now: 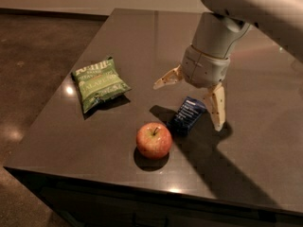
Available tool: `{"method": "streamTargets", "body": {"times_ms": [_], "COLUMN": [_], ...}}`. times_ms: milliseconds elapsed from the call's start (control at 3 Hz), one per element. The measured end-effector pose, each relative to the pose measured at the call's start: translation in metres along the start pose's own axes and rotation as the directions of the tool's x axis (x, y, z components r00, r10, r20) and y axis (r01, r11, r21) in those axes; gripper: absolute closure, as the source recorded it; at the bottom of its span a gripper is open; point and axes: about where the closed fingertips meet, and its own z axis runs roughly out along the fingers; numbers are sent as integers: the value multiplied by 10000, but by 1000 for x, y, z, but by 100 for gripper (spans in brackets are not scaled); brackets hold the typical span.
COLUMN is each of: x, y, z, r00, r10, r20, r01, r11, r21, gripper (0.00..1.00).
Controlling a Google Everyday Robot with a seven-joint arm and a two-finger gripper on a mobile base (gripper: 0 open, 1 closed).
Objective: Move rxbar blueberry near apple
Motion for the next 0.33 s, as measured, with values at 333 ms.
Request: {"method": "streamTargets", "body": {"times_ms": [333], "x": [0], "y": [0], "z": [0], "r00": [10000], "r10": [0], "r20": [0], "r01": [0], "r11": [10000], "r21": [1], "gripper": [0]}}
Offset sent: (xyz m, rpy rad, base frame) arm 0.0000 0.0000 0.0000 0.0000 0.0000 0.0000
